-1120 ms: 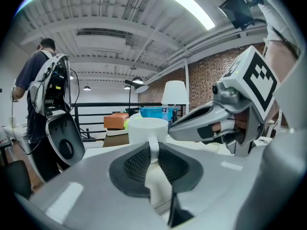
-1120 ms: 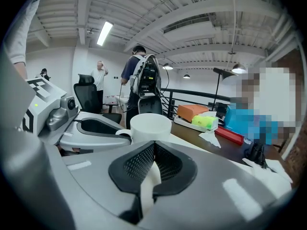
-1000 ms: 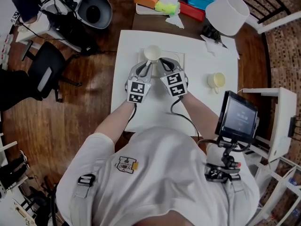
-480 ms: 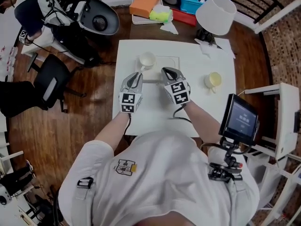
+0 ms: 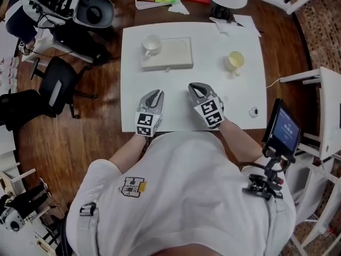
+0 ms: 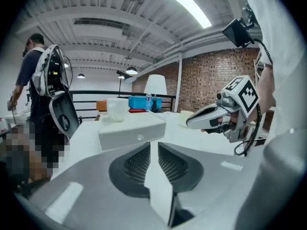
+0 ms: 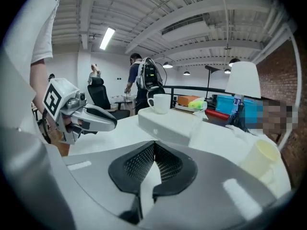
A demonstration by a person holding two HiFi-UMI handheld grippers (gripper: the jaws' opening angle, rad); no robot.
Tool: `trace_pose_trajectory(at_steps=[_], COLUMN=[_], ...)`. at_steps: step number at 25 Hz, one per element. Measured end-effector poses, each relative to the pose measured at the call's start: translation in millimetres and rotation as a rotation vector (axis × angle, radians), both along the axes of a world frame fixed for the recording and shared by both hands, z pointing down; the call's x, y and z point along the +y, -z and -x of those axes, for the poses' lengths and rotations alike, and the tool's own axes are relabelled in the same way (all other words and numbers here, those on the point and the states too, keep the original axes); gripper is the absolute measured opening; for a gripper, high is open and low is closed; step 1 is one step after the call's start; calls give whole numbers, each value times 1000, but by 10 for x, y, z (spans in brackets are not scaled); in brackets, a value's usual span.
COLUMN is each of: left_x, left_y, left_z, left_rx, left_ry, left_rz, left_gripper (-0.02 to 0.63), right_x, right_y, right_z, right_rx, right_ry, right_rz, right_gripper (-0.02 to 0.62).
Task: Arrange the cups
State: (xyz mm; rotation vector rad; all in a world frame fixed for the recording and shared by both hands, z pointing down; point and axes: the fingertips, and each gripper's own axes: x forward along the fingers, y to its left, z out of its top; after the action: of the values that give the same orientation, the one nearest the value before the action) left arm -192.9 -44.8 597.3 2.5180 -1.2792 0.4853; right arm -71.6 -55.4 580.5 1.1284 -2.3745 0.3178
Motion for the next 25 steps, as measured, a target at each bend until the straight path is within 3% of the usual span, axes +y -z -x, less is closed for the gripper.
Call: trace_pose_trajectory(at_steps=[5,9,25], left_x=[687,806,789], left_y=[-337,-441,-448], left_z=[-278,-304,-356], left_rx=[-31,-21,-55], left_ry=[-101,-73,-80], left_rz=[133,197,204], left_gripper=[13,0,0], right_x=[631,878,904], right_y=[-332,-427,-461], right_z=[-329,-445,-469], right_rx=[15,4,-10], right_ry=[-35,-49,-41], right_rz=[84,106,102], right_gripper=[2,2,1])
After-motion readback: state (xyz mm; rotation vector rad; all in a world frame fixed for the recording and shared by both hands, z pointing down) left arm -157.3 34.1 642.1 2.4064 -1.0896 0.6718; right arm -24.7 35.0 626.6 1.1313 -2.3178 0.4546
